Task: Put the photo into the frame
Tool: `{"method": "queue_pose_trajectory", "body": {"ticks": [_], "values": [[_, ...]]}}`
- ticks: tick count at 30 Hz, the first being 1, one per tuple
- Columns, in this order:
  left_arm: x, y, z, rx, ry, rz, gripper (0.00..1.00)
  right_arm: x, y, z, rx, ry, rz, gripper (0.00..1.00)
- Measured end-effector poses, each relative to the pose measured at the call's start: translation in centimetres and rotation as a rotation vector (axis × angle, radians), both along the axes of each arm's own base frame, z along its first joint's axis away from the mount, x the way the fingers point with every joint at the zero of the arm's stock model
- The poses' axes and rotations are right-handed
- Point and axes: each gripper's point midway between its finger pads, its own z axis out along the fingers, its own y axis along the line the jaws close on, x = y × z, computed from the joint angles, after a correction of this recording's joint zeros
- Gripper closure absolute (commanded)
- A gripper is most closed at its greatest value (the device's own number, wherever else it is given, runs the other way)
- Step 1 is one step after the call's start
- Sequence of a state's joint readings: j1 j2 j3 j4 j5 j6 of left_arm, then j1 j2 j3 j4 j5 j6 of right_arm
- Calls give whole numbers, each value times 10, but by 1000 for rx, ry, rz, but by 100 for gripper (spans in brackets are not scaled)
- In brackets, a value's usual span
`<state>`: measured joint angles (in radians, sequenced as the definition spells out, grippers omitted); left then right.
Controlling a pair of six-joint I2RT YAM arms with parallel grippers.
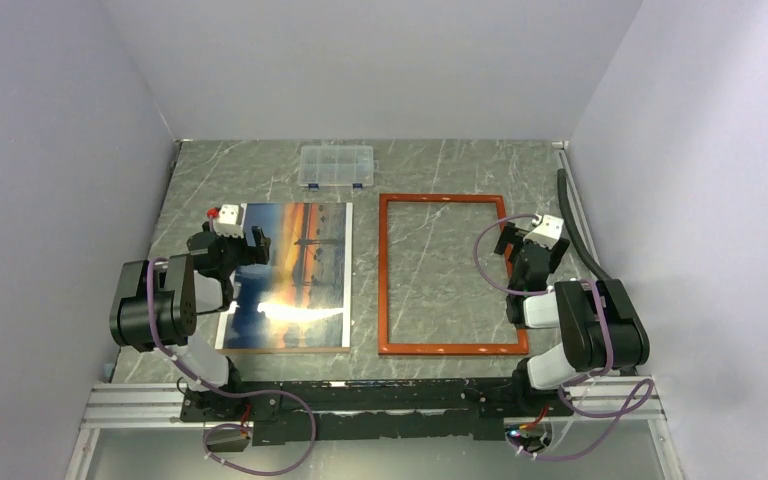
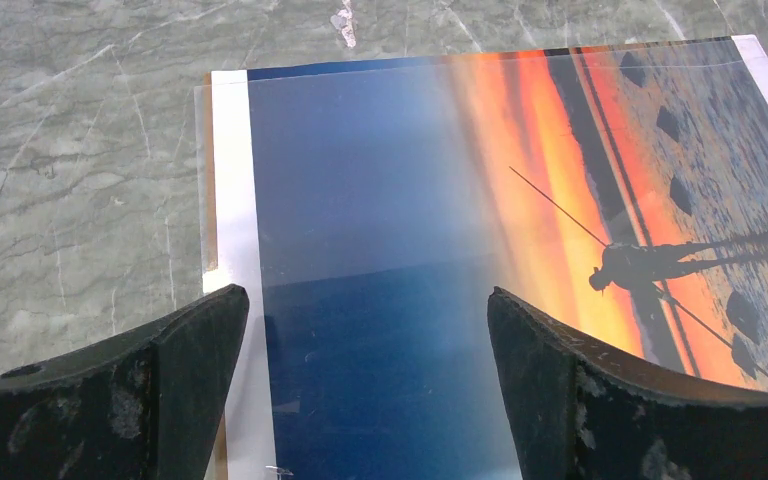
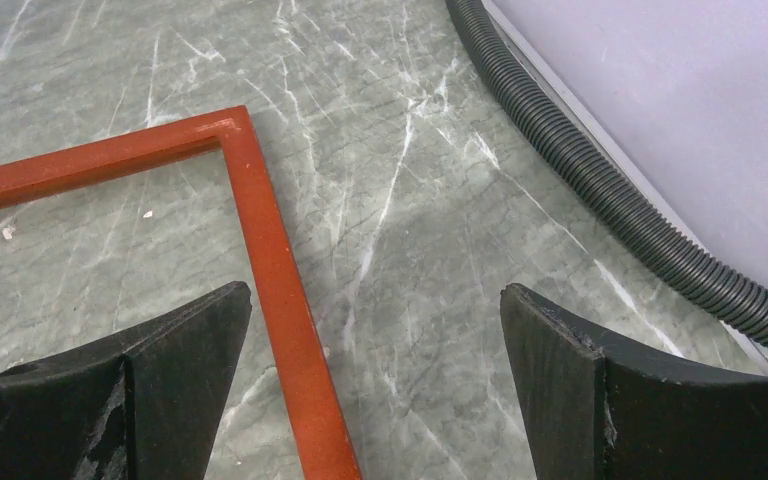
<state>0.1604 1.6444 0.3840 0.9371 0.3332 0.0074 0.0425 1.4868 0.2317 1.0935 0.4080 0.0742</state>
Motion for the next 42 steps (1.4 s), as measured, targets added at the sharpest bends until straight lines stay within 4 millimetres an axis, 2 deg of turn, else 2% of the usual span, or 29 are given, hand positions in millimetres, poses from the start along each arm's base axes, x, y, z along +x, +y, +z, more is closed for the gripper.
{"method": "queue_pose_trajectory", "body": {"ticks": [15, 18, 20, 22, 24, 26, 28, 30, 32, 33, 34, 36, 38, 40, 42], "values": [[-1, 0, 0, -3, 3, -4, 5, 0, 1, 0, 1, 1, 7, 0], [-2, 2, -2, -15, 61, -1, 5, 0, 4, 0, -8, 23, 12, 0], [5, 5, 7, -19, 112, -7, 5, 3, 10, 6, -28, 55, 8, 0], [23, 12, 31, -19, 153, -20, 5, 14, 24, 26, -40, 45, 20, 0], [42, 19, 65, -21, 160, -31, 5, 25, 44, 57, -22, 7, 54, 0], [51, 27, 97, -29, 176, -39, 5, 31, 63, 92, 48, -48, 103, 0], [52, 33, 119, -46, 207, -41, 5, 39, 76, 127, 133, -118, 188, 0], [46, 35, 133, -71, 256, -44, 5, 50, 79, 157, 229, -168, 271, 0], [37, 36, 140, -94, 312, -44, 5, 66, 84, 170, 310, -149, 339, 0], [33, 36, 140, -100, 331, -45, 5, 74, 89, 172, 331, -124, 364, 0], [25, 34, 138, -108, 365, -48, 5, 85, 102, 169, 348, -60, 394, 0], [12, 30, 132, -120, 421, -50, 5, 92, 140, 158, 356, 31, 460, 0], [0, 27, 130, -126, 461, -52, 5, 77, 189, 137, 346, 138, 532, 0], [-8, 25, 132, -128, 478, -53, 5, 54, 224, 120, 337, 230, 581, 0], [-15, 25, 136, -124, 482, -62, 5, 36, 246, 110, 334, 293, 605, 0]]}}
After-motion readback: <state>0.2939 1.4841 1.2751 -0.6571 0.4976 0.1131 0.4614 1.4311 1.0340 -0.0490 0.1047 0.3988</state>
